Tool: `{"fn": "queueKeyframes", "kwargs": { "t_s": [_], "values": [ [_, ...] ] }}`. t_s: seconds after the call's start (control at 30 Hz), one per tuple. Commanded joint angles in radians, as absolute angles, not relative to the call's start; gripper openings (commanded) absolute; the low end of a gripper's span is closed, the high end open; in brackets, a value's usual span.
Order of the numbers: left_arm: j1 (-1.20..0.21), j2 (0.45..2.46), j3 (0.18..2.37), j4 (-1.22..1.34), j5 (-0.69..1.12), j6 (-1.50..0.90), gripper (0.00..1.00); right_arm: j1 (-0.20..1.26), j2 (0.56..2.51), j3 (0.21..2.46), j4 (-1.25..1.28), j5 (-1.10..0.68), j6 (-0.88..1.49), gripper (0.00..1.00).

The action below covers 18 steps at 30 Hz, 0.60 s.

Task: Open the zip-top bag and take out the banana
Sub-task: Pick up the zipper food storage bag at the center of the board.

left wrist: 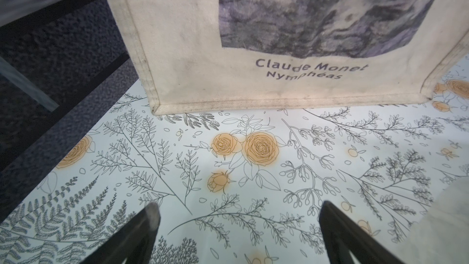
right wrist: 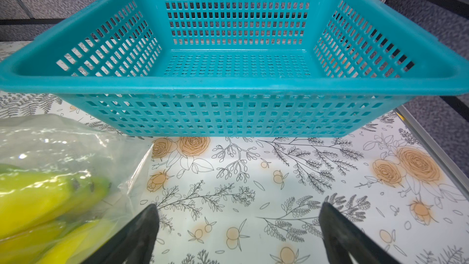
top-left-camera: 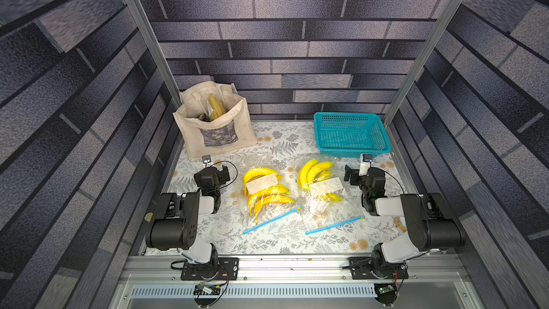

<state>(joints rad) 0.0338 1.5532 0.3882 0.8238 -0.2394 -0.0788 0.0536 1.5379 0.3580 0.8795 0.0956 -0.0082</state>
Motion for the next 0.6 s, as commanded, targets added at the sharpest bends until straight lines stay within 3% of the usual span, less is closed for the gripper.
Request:
{"fn": "queueKeyframes", "kwargs": {
  "t_s": [0.0,0.33,0.47,0.5,0.57],
  "values": [
    [0.038,1.545,0.411,0.834,-0.230,-0.095,1.00,0.046,1.528,0.370,0.885,0.085,-0.007,1.00],
    [0.039,1.544,0.412,0.834,-0.231,-0.095,1.00,0.045,1.529,0.373,0.884,0.086,-0.006,1.00],
    [-0.007,1.479,0.424,0.792,-0.288,-0.051,1.00,0.046,1.448,0.368,0.816,0.233,0.048,1.00],
    [-0.078,1.410,0.477,0.657,-0.434,-0.020,1.00,0.045,1.372,0.374,0.734,0.245,0.063,1.00],
    [-0.188,1.290,0.609,0.340,-0.551,-0.001,1.00,0.034,1.210,0.438,0.450,0.180,0.094,1.00]
  ]
}}
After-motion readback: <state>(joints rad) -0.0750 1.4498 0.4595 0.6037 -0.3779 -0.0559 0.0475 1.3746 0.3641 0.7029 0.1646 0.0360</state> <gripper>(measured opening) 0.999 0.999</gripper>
